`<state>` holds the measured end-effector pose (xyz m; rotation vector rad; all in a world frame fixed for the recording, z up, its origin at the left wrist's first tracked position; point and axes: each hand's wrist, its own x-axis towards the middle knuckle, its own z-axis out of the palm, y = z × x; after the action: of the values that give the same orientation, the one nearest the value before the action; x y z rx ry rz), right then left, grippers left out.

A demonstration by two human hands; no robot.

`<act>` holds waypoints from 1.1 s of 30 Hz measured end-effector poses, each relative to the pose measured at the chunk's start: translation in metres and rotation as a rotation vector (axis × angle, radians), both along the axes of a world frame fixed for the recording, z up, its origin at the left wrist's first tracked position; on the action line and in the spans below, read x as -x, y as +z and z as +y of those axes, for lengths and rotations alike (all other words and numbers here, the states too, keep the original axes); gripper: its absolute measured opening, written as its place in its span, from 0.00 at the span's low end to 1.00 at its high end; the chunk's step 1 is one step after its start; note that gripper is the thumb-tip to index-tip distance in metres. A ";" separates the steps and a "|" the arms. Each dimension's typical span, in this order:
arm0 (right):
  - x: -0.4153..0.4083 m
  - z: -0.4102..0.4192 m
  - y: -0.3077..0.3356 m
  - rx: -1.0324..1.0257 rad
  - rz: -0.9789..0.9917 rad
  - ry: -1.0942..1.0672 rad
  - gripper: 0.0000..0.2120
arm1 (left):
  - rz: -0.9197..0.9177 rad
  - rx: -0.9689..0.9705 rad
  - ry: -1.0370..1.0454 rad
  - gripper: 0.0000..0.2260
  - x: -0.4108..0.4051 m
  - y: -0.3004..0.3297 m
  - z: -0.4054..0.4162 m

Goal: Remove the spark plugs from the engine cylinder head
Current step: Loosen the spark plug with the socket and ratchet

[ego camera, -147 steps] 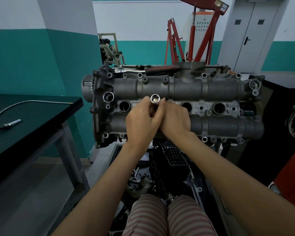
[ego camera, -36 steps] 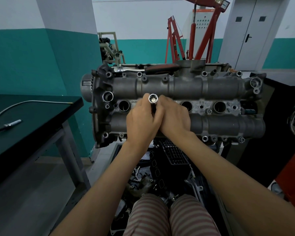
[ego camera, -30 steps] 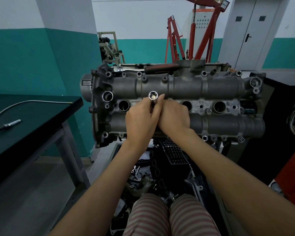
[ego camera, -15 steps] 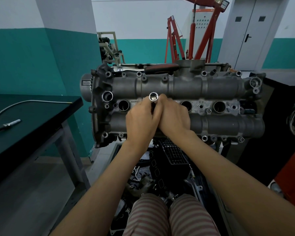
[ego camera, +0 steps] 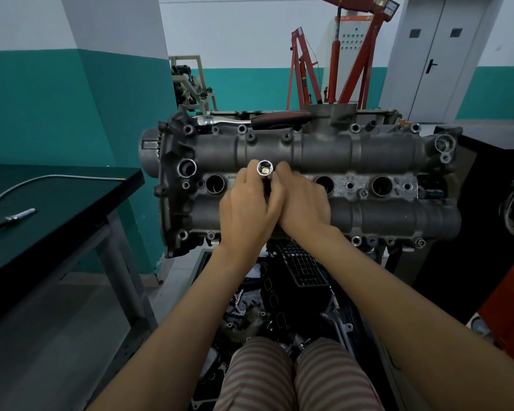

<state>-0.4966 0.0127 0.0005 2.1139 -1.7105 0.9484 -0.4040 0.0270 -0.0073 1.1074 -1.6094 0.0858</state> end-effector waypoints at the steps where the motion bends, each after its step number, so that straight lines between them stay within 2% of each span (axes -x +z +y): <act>1: 0.000 0.000 0.000 0.011 -0.002 0.001 0.07 | -0.005 -0.013 -0.001 0.11 0.000 -0.001 -0.001; 8: -0.001 0.001 0.000 0.048 0.051 -0.026 0.08 | 0.059 0.015 -0.001 0.21 0.001 0.002 -0.003; 16: 0.001 0.000 -0.001 0.014 0.043 -0.018 0.06 | 0.057 0.003 -0.032 0.13 0.000 -0.002 -0.001; 19: 0.000 0.000 -0.002 0.038 0.015 -0.021 0.07 | 0.011 -0.004 -0.013 0.15 -0.001 -0.002 -0.003; 25: -0.001 0.001 -0.002 0.072 0.034 -0.025 0.09 | 0.084 0.007 -0.009 0.21 0.001 0.001 -0.003; 30: 0.001 0.001 -0.002 0.034 0.066 -0.020 0.06 | 0.067 -0.004 -0.029 0.14 0.000 -0.002 -0.001; 33: -0.002 0.001 -0.001 0.032 0.045 -0.023 0.06 | 0.026 0.008 -0.005 0.15 0.000 -0.002 0.000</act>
<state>-0.4950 0.0138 -0.0002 2.0747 -1.6828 0.9087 -0.4043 0.0270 -0.0090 1.0939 -1.5879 0.0744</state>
